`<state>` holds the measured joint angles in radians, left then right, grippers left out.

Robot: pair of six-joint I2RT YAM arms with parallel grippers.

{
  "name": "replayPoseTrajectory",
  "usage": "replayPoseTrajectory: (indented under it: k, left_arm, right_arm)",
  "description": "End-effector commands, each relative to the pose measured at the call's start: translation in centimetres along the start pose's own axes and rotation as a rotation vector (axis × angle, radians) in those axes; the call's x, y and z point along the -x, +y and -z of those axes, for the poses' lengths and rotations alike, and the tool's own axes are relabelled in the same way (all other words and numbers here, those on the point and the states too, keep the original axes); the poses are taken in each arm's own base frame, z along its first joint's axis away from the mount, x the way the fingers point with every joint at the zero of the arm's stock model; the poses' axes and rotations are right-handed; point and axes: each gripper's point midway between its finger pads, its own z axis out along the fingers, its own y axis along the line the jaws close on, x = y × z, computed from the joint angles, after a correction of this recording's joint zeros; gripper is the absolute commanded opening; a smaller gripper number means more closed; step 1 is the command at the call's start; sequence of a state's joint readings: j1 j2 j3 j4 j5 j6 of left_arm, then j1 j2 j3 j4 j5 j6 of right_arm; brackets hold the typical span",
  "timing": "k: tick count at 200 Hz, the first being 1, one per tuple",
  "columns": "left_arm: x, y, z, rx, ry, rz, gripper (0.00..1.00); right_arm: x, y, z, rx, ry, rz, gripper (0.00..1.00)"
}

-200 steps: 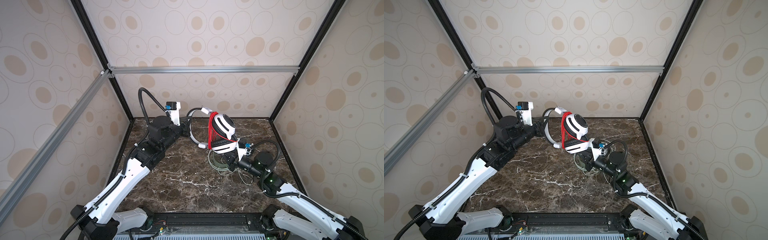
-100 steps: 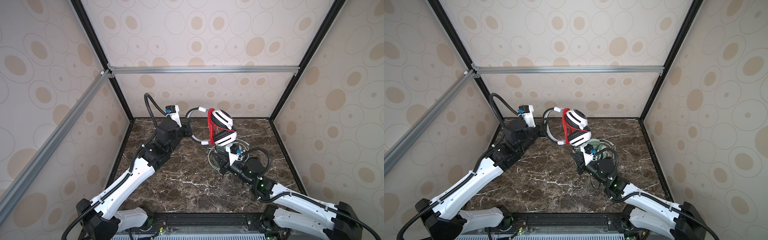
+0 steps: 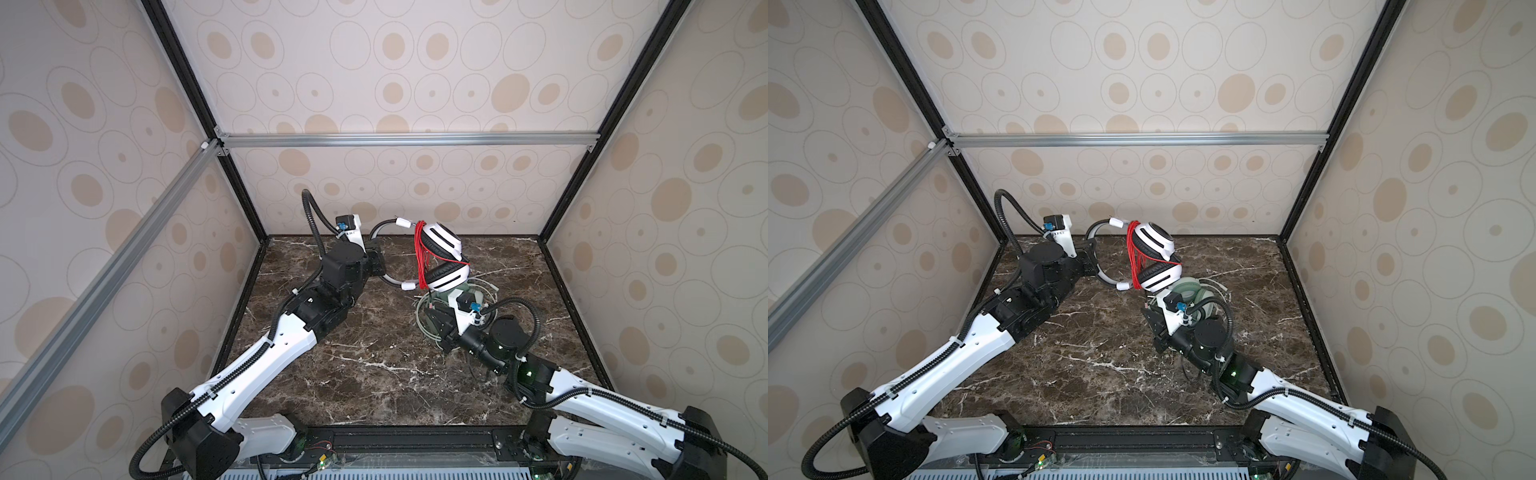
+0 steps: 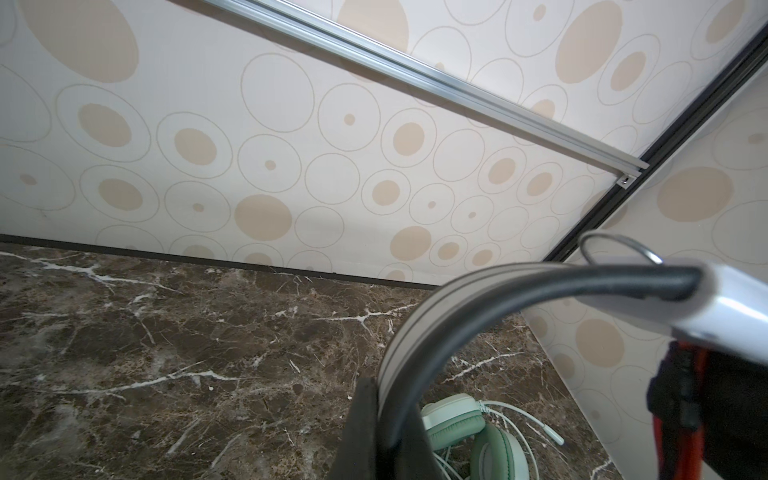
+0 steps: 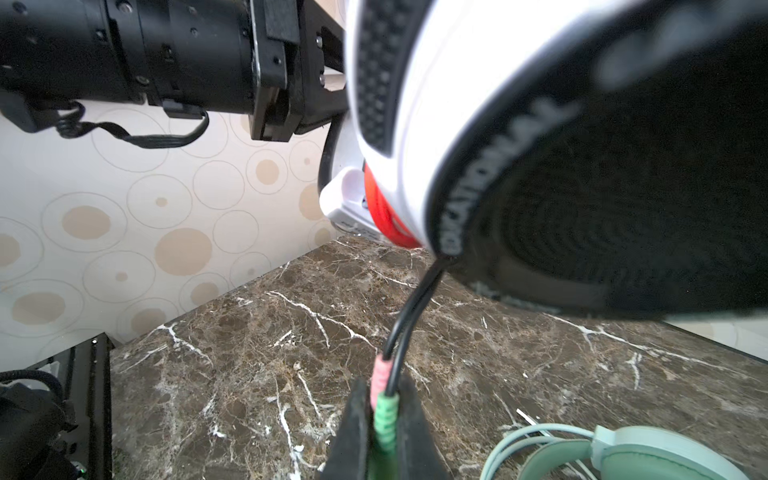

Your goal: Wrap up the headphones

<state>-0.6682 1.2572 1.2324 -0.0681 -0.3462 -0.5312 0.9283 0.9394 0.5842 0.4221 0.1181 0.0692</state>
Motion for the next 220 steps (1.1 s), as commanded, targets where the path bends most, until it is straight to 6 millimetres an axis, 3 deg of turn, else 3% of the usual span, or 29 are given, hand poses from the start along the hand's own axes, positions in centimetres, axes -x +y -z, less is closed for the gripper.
replayPoseTrajectory:
  k: [1, 45, 116, 164, 220]
  left_arm:
    - [4.7, 0.0, 0.6, 0.083, -0.183, 0.08, 0.0]
    - [3.0, 0.8, 0.4, 0.203, -0.177, -0.082, 0.0]
    - [0.6, 1.6, 0.7, 0.252, -0.142, -0.246, 0.0]
    - [-1.0, 0.2, 0.4, 0.161, -0.089, -0.289, 0.0]
    - [-3.1, 0.8, 0.7, 0.14, -0.037, -0.315, 0.0]
  right_arm:
    - [-0.8, 1.0, -0.6, -0.017, 0.058, 0.049, 0.0]
    - [1.0, 3.0, -1.0, -0.025, 0.069, 0.102, 0.0]
    - [5.1, 2.3, 0.5, -0.059, -0.029, -0.027, 0.0]
    - [4.9, 0.3, 0.0, -0.19, -0.02, -0.105, 0.0]
    - [5.2, -0.7, -1.0, -0.277, -0.02, -0.134, 0.0]
